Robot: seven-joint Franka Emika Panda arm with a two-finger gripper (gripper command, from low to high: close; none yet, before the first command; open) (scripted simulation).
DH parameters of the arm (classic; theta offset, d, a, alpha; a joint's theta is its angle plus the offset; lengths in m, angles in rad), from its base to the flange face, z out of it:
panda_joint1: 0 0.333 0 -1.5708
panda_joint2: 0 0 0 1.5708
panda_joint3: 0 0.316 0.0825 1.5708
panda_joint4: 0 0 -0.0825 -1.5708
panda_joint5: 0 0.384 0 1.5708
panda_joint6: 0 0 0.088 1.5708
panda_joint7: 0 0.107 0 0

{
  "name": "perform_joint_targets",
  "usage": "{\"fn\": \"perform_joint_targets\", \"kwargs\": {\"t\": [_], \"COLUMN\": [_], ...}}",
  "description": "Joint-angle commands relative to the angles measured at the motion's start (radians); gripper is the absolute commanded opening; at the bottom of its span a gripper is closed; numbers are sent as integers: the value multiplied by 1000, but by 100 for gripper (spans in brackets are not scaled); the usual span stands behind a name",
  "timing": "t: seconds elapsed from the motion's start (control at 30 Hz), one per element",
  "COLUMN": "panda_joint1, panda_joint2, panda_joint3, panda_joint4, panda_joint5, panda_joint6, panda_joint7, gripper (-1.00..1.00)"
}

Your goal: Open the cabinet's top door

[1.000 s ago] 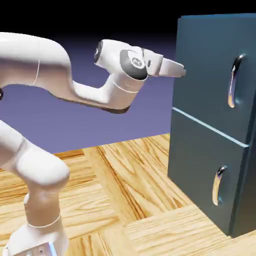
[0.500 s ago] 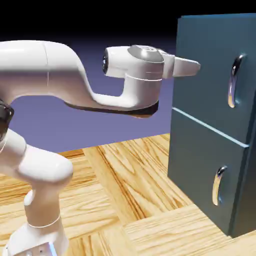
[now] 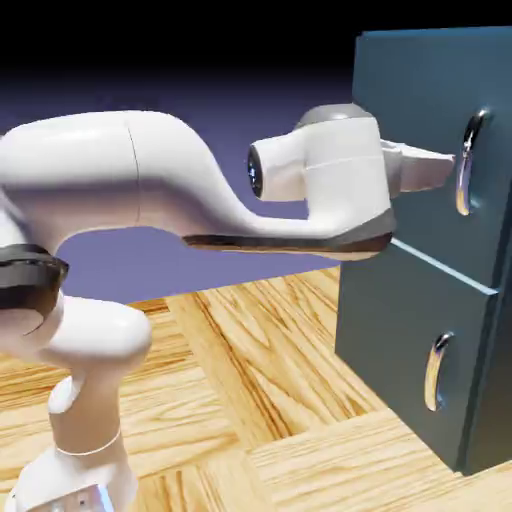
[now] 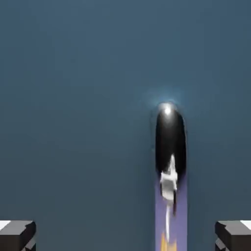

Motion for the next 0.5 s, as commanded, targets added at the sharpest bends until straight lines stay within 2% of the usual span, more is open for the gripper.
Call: {"fn": "perform_joint_targets", "kwargs": {"t": [0.0,0.07,0.27,0.3,0.47], "panda_joint1": [15,19,214,214,69], "panda_joint2": [-4,-5,46,46,71], "panda_joint3": [-17,-21,-152,-152,-53], "panda_joint4": [12,14,151,151,43], "panda_joint5": [-44,-53,-60,-60,-10], "panda_joint6": [1,1,-13,-13,-78], "panda_joint7": [33,40,42,42,49], "gripper": [0,0,0,-100,-100]}}
